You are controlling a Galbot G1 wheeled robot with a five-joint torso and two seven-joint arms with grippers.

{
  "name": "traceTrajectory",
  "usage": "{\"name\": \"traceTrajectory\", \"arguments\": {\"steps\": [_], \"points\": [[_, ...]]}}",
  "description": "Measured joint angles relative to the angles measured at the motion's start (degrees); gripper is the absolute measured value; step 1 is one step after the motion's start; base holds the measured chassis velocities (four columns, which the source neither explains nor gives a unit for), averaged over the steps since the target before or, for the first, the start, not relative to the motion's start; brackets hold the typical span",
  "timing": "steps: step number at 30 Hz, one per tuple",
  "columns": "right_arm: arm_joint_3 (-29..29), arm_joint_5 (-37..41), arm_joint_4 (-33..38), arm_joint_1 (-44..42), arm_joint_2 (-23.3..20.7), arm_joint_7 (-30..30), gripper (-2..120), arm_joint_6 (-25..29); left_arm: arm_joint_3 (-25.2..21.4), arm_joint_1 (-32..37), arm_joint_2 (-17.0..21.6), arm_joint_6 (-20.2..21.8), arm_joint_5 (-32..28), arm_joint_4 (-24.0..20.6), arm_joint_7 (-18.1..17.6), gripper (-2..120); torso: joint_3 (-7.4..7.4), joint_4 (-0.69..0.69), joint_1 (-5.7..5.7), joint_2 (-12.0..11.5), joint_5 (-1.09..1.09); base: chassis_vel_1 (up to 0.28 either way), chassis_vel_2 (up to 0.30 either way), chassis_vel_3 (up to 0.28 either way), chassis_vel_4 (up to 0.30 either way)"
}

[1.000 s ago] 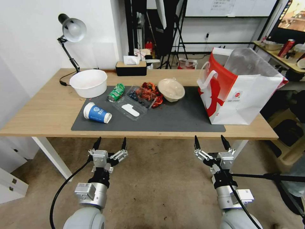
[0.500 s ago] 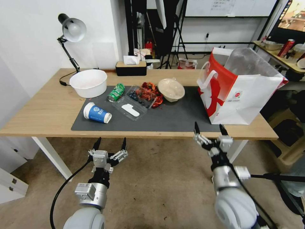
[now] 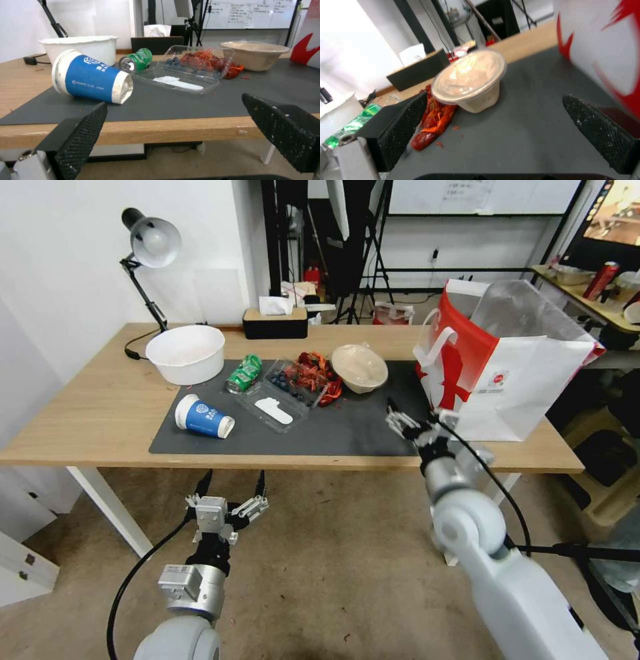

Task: Pick up the trash from the table and place it into the takeout bag.

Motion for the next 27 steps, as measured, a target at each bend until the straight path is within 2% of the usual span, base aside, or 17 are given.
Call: {"name": "traceTrajectory", "arguments": {"steps": [6,9,19,22,26,27], "points": [[-0.98,5.07,-6.62,5.71,1.73,0.4,100,-1.3,-0.27,0.17,0.0,-0.12,0.02,0.03,0.0,100,0.0,0.0,0.0,0.0,0.0,0.0,0.0,0.0,0.0],[-1.71,7.04,-12.22,10.31,3.79,0.46,100,-1.37,-0.61,0.2,0.0,-0.21,0.02,0.1,0.0,100,0.0,0.0,0.0,0.0,0.0,0.0,0.0,0.0,0.0],[-2.76,8.13,-18.4,15.97,7.21,0.6,100,-1.4,-0.83,0.29,0.0,-0.4,0.02,0.24,-0.02,100,-0.01,0.0,-0.01,0.0,-0.01,0.0,0.0,0.0,0.0],[-3.15,8.61,-21.34,17.81,8.31,1.09,96,-1.42,-0.86,0.24,0.0,-0.44,0.01,0.33,-0.04,100,0.0,0.0,-0.01,0.0,0.0,0.0,0.0,0.0,0.0],[-3.15,9.57,-22.44,18.71,8.89,1.78,80,-1.83,-0.85,0.19,0.0,-0.56,0.01,0.56,-0.05,100,-0.01,0.0,-0.01,0.0,0.0,0.0,0.0,0.0,0.0],[-3.15,9.57,-22.44,18.71,8.89,1.78,80,-1.83,-0.85,0.19,0.0,-0.56,0.01,0.56,-0.05,100,-0.01,0.0,-0.01,0.0,0.0,0.0,0.0,0.0,0.0]]}}
